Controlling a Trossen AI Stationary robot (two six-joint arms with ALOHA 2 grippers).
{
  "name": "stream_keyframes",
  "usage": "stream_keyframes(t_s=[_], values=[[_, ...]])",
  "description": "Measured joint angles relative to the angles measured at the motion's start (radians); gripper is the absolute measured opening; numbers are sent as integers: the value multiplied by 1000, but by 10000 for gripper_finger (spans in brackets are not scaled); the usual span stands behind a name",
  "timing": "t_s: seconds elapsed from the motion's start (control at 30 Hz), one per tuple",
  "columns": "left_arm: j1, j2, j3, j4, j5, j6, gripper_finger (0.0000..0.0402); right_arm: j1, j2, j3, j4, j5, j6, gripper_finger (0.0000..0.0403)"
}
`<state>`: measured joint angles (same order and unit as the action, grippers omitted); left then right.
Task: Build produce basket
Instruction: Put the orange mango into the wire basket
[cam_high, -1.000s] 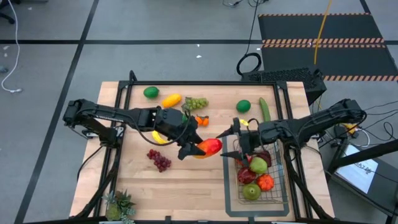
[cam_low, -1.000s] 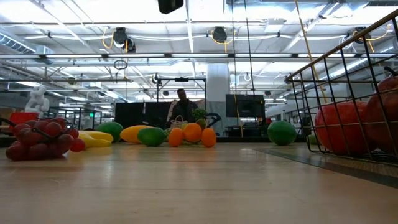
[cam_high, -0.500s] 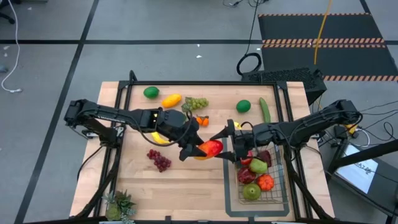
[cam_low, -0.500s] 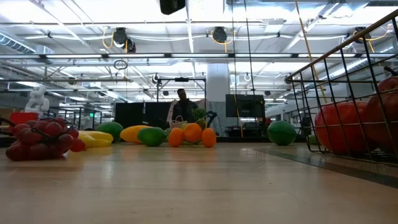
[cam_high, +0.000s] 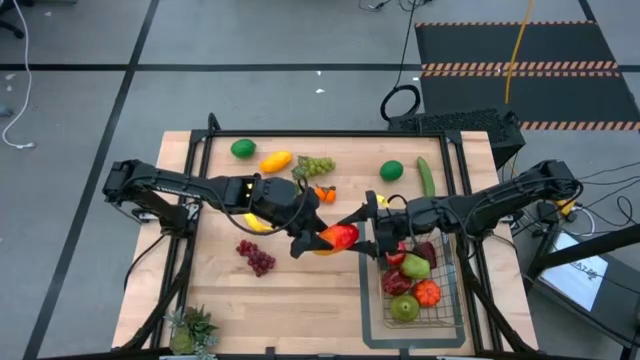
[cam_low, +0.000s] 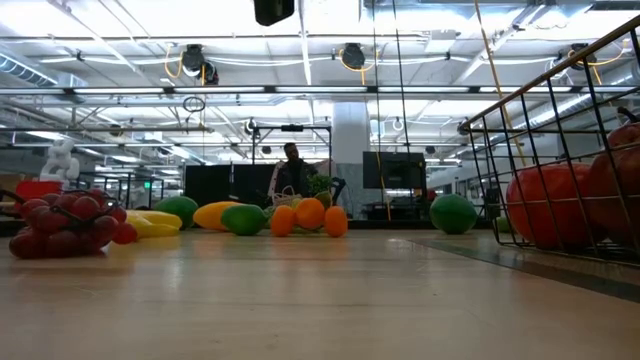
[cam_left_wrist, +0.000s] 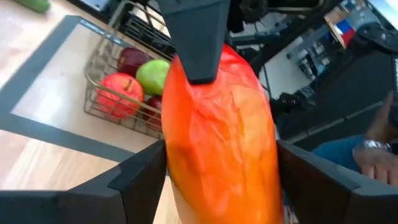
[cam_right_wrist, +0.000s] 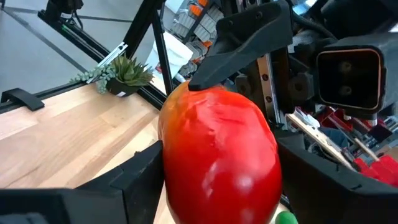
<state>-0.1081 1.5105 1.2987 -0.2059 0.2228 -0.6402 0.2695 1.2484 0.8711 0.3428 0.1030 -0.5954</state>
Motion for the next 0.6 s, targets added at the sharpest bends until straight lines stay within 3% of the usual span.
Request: stream_keyframes(t_s=[0.3, 0.6], values=[[1, -27, 1, -3, -108, -77, 379, 5, -1, 0, 4, 5, 151, 272], [22, -79, 1, -4, -238, -62, 372, 58, -8, 0, 1, -4, 400, 273]])
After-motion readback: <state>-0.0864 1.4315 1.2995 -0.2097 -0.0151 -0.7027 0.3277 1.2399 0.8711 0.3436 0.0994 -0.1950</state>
